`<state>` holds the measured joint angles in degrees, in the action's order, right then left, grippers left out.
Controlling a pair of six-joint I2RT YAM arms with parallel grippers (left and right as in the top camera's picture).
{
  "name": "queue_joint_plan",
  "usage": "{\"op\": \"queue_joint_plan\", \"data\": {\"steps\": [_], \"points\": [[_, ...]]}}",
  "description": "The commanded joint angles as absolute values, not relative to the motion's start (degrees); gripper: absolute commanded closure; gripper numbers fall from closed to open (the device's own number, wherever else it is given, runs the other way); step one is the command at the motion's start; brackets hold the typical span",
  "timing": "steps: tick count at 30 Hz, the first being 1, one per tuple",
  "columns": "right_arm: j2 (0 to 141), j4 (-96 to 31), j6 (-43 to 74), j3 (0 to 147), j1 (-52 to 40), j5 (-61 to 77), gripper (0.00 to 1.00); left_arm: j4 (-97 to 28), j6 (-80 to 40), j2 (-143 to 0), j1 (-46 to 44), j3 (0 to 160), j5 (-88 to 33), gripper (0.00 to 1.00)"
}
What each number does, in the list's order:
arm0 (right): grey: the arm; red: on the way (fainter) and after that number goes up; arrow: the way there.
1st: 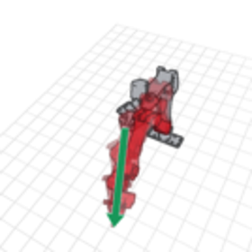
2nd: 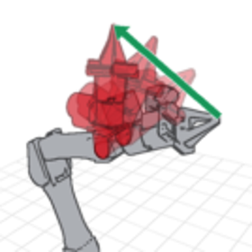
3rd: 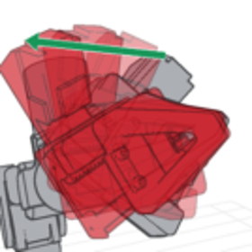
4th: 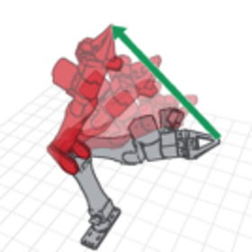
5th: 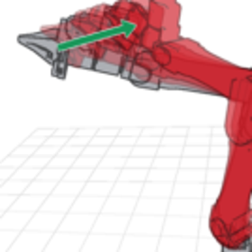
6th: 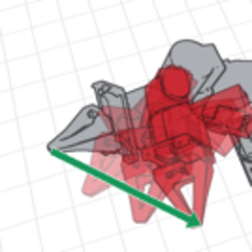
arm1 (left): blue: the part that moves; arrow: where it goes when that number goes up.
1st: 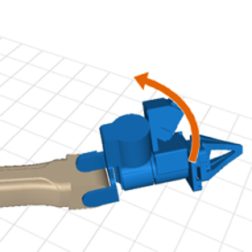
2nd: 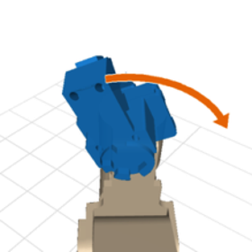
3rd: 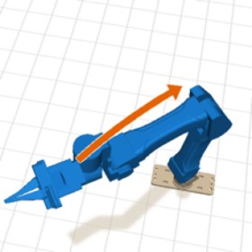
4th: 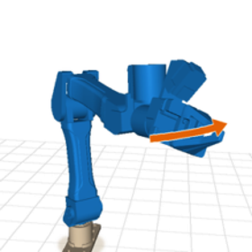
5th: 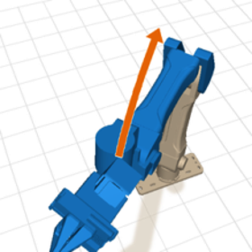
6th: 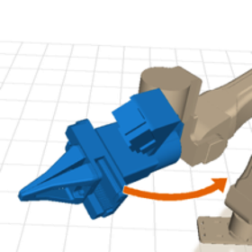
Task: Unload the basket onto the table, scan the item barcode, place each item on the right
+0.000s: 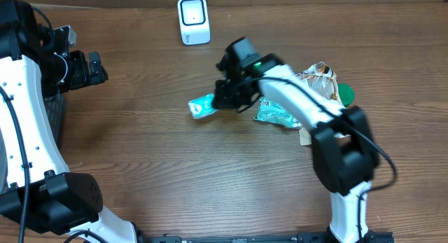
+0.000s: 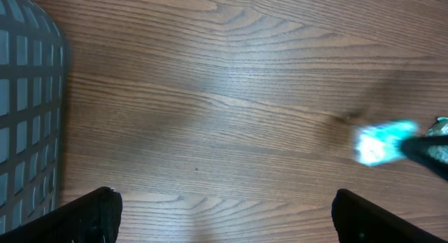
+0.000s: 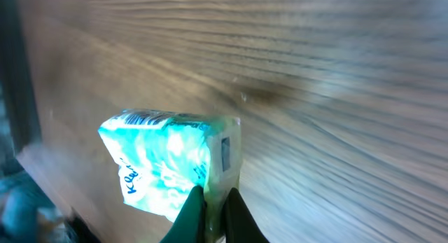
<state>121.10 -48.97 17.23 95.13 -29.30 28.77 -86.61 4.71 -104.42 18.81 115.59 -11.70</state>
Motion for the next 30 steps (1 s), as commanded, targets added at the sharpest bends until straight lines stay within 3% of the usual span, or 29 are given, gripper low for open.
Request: {"op": "queue_joint_plan", "data": {"steps": [1,11,16,17,18,19,20,26,29,30], "points": [[117.3,-53.4,-6.0,95.2,-29.4,29.8,0.96,-86.5,5.6,-104.2,19.0,115.9,-11.6,0.0],[119.8,-56.2,-23.3,94.2,-32.8,25.8,0.96,-86.5,5.6,-104.2,19.0,115.9,-11.6,0.0],[119.8,-54.2,-23.2,94.2,-33.2,19.4,0.68,-86.5,5.6,-104.2,19.0,115.9,-11.6,0.0],[119.8,-53.9,-22.4,94.2,-33.1,18.8,0.55,-86.5,5.6,-104.2,19.0,115.9,-11.6,0.0],[119.8,-53.7,-21.6,94.2,-33.0,18.6,0.37,-86.5,5.6,-104.2,19.0,115.9,-11.6,0.0],[119.8,-53.3,-19.5,94.2,-32.7,18.7,0.28,-86.5,5.6,-104.2,19.0,115.9,-11.6,0.0],[119.8,-52.8,-17.1,94.2,-32.4,18.7,0.26,-86.5,5.6,-104.2,19.0,115.9,-11.6,0.0],[119.8,-54.0,7.8,94.6,-29.7,23.4,0.27,-86.5,5.6,-104.2,19.0,115.9,-11.6,0.0],[119.8,-57.5,22.9,93.8,-29.4,25.8,0.42,-86.5,5.6,-104.2,19.0,115.9,-11.6,0.0],[119.8,-58.5,28.9,92.8,-30.5,25.8,0.43,-86.5,5.6,-104.2,19.0,115.9,-11.6,0.0]]}}
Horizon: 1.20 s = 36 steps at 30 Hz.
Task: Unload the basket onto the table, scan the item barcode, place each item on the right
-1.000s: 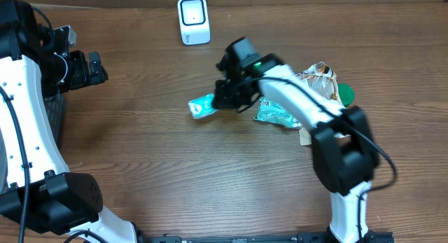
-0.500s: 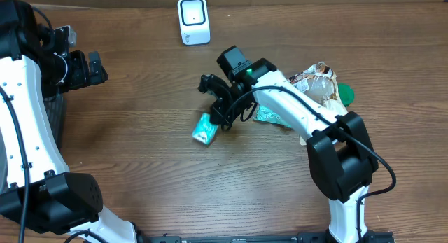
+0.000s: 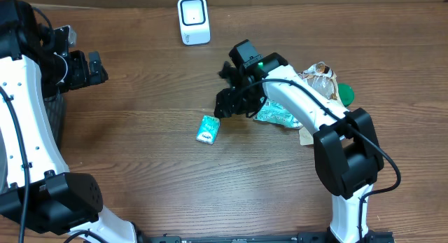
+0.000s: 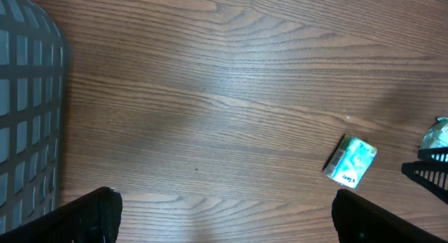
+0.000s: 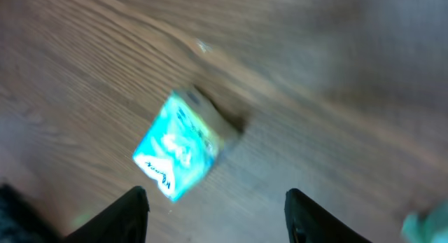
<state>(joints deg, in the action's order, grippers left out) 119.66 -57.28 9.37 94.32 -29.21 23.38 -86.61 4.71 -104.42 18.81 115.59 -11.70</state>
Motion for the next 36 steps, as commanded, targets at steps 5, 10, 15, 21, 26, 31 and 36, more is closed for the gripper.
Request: {"op": "queue_joint_plan", "data": {"steps": [5,10,15,21,26,31,36], "points": [[119.8,-54.6,38.3,88.2,-36.2,23.2,0.6,-86.5,5.6,-104.2,19.0,115.9,-11.6,0.0],[119.8,-49.9,44.3,84.2,-39.1,17.8,0.6,-86.5,5.6,-104.2,19.0,115.9,-11.6,0.0],[119.8,-45.1,46.5,81.2,-39.5,16.3,0.62,-86.5,5.6,-104.2,19.0,115.9,-11.6,0.0],[119.8,-42.2,46.4,80.9,-39.5,14.7,0.68,-86.5,5.6,-104.2,19.0,115.9,-11.6,0.0],[119.8,-41.4,43.9,81.0,-39.5,14.2,0.89,-86.5,5.6,-104.2,19.0,115.9,-11.6,0.0],[119.8,-41.2,27.9,83.7,-39.5,20.7,0.96,-86.5,5.6,-104.2,19.0,115.9,-11.6,0.0],[119.8,-47.9,4.4,89.0,-39.6,28.0,0.96,-86.5,5.6,-104.2,19.0,115.9,-11.6,0.0]]}}
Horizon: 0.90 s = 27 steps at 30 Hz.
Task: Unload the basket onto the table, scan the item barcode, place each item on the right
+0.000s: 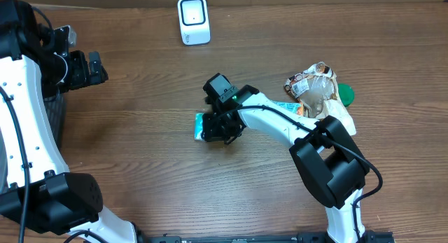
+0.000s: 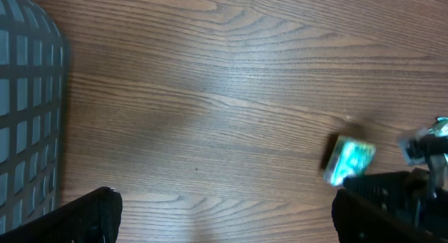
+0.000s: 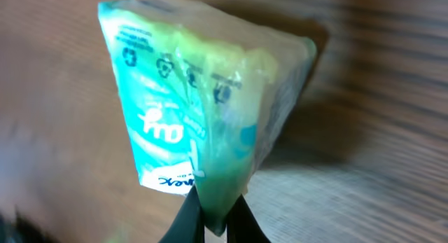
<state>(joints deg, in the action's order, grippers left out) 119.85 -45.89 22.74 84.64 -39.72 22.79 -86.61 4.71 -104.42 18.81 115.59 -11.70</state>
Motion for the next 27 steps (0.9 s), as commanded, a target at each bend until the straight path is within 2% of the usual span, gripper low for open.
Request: {"op": "queue_joint_plan", "data": {"steps": [1,4,8,9,11,14,17,21,27], "points": [[119.8,-49.8,1.3,90.2,-39.6,28.0,0.96,-86.5,5.6,-104.2,19.0,115.9,-11.6,0.0],[119.8,-53.4,-5.0,92.6,-39.6,27.7,0.96,-86.5,5.6,-104.2,19.0,115.9,-11.6,0.0],[119.8,-54.2,-6.5,92.8,-39.6,26.0,0.95,-86.5,5.6,-104.2,19.0,115.9,-11.6,0.0],[119.8,-54.3,-6.5,92.8,-39.6,25.6,0.89,-86.5,5.6,-104.2,19.0,115.9,-11.6,0.0],[119.8,-54.4,-6.4,92.8,-39.6,25.6,0.62,-86.5,5.6,-104.2,19.0,115.9,-11.6,0.0],[119.8,-54.2,-4.3,92.8,-39.6,25.5,0.49,-86.5,5.6,-104.2,19.0,115.9,-11.6,0.0],[119.8,-52.3,5.2,92.6,-39.6,24.3,0.48,-86.5,5.6,-104.2,19.0,115.9,-11.6,0.0],[119.8,-51.5,24.6,91.5,-39.6,16.3,0.48,-86.5,5.6,-104.2,19.0,115.9,-11.6,0.0],[119.8,-49.9,28.4,88.4,-39.6,14.8,0.51,-86.5,5.6,-104.2,19.0,115.9,-11.6,0.0]]}}
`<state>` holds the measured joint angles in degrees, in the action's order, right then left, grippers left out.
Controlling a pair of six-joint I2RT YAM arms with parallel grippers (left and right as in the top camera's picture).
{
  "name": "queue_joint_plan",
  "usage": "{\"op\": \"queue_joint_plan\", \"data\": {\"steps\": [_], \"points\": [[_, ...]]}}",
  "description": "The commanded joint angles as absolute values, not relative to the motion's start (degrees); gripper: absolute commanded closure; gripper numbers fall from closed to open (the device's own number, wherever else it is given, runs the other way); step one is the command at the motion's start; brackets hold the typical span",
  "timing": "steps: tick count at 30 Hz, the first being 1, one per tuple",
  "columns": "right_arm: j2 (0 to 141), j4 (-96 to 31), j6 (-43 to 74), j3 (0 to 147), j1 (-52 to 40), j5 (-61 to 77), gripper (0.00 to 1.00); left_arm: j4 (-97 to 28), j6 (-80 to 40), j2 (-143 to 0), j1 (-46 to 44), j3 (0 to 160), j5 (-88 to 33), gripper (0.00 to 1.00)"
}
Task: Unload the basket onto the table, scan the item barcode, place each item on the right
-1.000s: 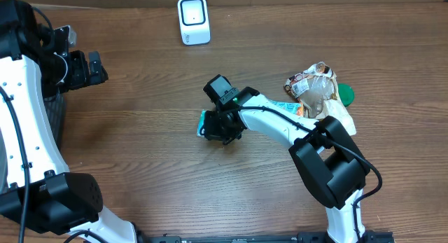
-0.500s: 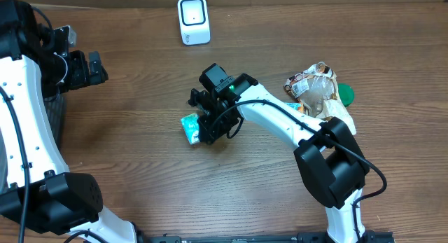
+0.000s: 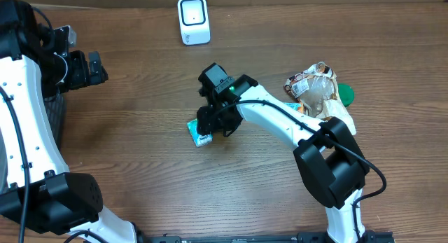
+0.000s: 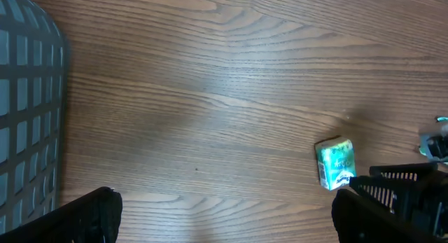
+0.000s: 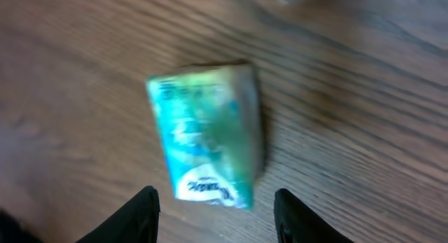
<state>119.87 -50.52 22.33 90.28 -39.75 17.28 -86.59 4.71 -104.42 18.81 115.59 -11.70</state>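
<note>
A small teal tissue packet lies flat on the wooden table, also seen in the left wrist view and the right wrist view. My right gripper hovers just over it, open, its two dark fingertips spread either side of the packet's near end and not touching it. The white barcode scanner stands at the table's back edge, well behind the packet. My left gripper is open at the far left, holding nothing.
A heap of other packaged items with a green lid lies at the right. A grey mesh basket stands at the left edge beside my left arm.
My right gripper was shut on the packet's edge, holding it tilted up. Now it is open and the packet lies flat, a little to the left and turned.
First my right gripper held the packet by its edge over the middle of the table. Then it was open and the packet lay below it. It was shut on the packet again, and now it is open with the packet lying flat. The left arm stayed still.
</note>
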Motion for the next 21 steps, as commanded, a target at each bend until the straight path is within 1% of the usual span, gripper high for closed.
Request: {"op": "queue_joint_plan", "data": {"steps": [1,7,9,12,17,19,21], "points": [[119.8,-49.7,28.4,88.0,-39.6,15.0,0.54,-86.5,5.6,-104.2,19.0,115.9,-11.6,0.0],[119.8,-46.4,29.2,85.6,-39.6,17.9,0.62,-86.5,5.6,-104.2,19.0,115.9,-11.6,0.0],[119.9,-45.2,30.8,85.0,-39.6,18.1,0.65,-86.5,5.6,-104.2,19.0,115.9,-11.6,0.0],[120.6,-43.1,33.0,83.5,-39.6,20.1,0.66,-86.5,5.6,-104.2,19.0,115.9,-11.6,0.0],[122.5,-41.3,35.9,82.3,-39.6,22.8,0.73,-86.5,5.6,-104.2,19.0,115.9,-11.6,0.0],[123.0,-41.1,36.1,82.3,-39.6,23.5,0.79,-86.5,5.6,-104.2,19.0,115.9,-11.6,0.0],[122.9,-40.9,36.1,82.3,-39.5,23.7,0.93,-86.5,5.6,-104.2,19.0,115.9,-11.6,0.0]]}}
